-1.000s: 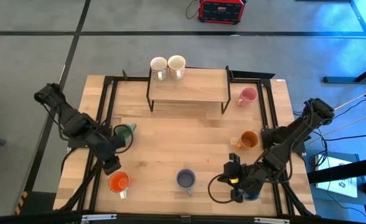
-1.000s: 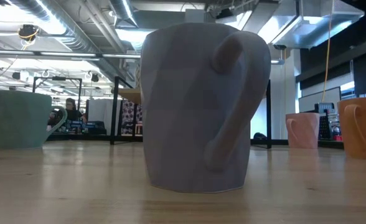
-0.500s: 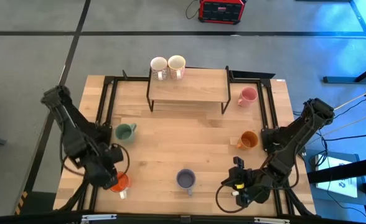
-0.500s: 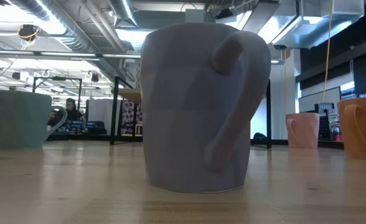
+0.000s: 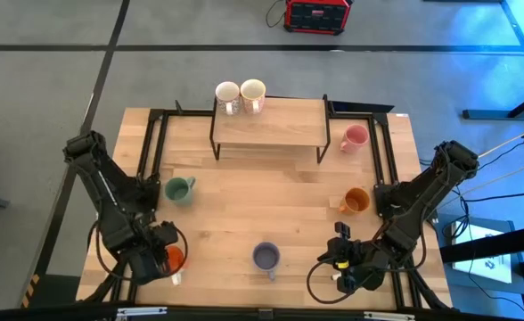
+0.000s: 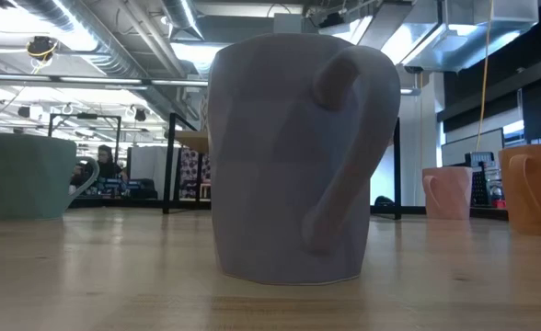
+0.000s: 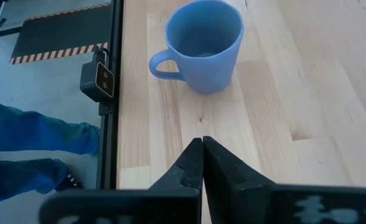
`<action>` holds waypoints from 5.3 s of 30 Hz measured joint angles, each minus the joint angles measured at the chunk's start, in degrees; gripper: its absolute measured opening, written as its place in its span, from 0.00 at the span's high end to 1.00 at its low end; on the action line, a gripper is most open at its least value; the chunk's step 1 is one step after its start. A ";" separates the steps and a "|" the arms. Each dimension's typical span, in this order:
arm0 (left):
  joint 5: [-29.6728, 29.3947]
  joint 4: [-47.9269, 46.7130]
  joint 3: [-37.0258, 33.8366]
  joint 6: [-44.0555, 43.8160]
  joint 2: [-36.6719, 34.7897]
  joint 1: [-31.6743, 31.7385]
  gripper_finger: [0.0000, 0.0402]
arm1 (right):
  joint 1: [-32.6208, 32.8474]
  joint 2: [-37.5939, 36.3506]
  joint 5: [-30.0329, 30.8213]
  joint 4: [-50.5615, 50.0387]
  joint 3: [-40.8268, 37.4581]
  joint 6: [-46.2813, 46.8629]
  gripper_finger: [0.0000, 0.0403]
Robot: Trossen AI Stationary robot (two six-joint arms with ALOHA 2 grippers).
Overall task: Place coffee mugs
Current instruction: Put the orange mug on the shelf
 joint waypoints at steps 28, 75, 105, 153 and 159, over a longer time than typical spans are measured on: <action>0.83 6.34 0.74 15.92 0.03 11.62 0.97 | 0.00 0.00 -0.58 0.04 0.00 -0.03 1.00; -1.68 4.62 44.65 70.75 42.17 59.94 0.95 | 0.00 0.02 0.92 -2.61 0.00 8.74 1.00; -0.87 -3.62 49.56 73.53 28.00 53.15 0.73 | -1.16 0.32 8.49 5.05 0.02 12.22 0.53; -8.16 16.31 -0.19 56.86 -22.51 36.48 0.73 | -28.68 18.99 -5.62 67.72 -23.55 -30.11 0.48; -8.16 16.31 -0.19 56.81 -22.51 36.48 0.73 | -28.68 22.95 -3.70 72.56 -23.54 -30.33 0.48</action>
